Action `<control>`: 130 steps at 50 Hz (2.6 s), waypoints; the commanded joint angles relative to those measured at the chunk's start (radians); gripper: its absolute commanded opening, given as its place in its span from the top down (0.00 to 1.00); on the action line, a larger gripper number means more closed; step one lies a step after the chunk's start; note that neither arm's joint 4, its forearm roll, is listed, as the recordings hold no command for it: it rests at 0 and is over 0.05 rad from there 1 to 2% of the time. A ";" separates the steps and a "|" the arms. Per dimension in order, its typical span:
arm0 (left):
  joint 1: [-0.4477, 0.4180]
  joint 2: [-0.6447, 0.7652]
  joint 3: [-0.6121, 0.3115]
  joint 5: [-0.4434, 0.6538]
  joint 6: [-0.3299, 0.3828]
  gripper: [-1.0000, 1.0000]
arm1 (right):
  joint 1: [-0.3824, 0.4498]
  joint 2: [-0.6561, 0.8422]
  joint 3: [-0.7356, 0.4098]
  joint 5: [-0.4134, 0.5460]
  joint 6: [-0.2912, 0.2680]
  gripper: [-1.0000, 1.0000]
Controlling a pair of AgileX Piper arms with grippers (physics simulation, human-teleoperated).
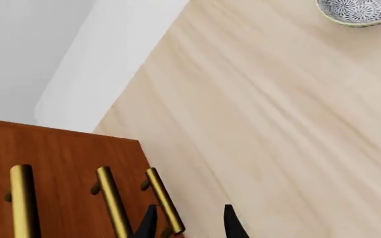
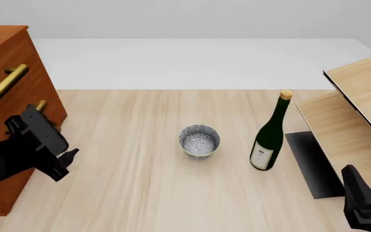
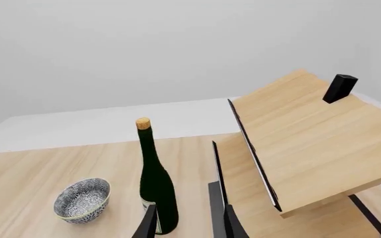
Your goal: Close the bottom drawer of the cabinet and open the top drawer.
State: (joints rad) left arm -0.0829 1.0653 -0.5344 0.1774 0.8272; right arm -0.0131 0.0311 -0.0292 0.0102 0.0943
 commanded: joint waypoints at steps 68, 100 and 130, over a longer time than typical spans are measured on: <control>0.300 -0.168 -0.009 -0.227 0.519 0.00 | -0.003 0.010 0.002 -0.008 0.012 0.00; 0.403 -0.064 0.009 -0.369 0.562 0.00 | -0.002 0.003 0.001 -0.003 0.006 0.00; 0.441 0.037 -0.058 -0.435 0.589 0.00 | -0.007 0.006 0.004 -0.009 0.004 0.00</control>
State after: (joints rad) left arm 0.3306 1.0444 -0.5678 -0.2108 1.4090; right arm -0.0176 0.0393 -0.0259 -0.0004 0.0979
